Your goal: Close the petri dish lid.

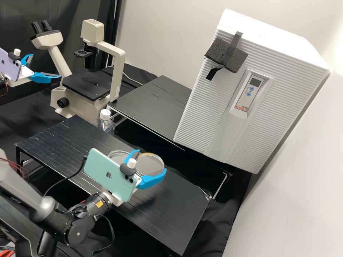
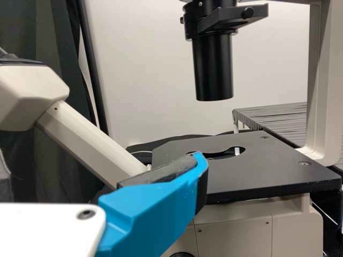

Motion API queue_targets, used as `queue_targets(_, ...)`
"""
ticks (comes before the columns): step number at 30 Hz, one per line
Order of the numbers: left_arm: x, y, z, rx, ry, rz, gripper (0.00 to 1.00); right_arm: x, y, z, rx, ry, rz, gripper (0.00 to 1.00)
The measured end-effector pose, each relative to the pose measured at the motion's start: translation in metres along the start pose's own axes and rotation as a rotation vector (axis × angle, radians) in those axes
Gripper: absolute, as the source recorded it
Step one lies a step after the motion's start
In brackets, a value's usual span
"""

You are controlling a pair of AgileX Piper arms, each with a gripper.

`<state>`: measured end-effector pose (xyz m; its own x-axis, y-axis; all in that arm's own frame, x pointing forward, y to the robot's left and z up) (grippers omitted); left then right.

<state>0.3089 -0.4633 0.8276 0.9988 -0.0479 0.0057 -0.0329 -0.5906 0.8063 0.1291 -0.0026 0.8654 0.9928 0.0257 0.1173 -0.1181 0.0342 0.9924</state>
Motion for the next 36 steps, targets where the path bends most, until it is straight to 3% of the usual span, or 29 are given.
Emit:
queue_targets(9, 0.0, 0.0, 0.0, 0.0, 0.0, 0.0, 1.0, -0.001, -0.013, -0.014, -0.069, 0.092, -0.122, 0.0)
queue_targets(15, 0.0, 0.0, 0.0, 0.0, 0.0, 0.0, 1.0, -0.003, -0.017, -0.023, -0.117, 0.141, -0.155, 0.0)
queue_targets(23, 0.0, 0.0, 0.0, 0.0, 0.0, 0.0, 1.0, -0.004, -0.021, -0.033, -0.143, 0.203, -0.172, 0.0)
queue_targets(36, 0.0, 0.0, 0.0, 0.0, 0.0, 0.0, 1.0, -0.006, -0.027, -0.034, -0.168, 0.222, -0.236, 0.0)
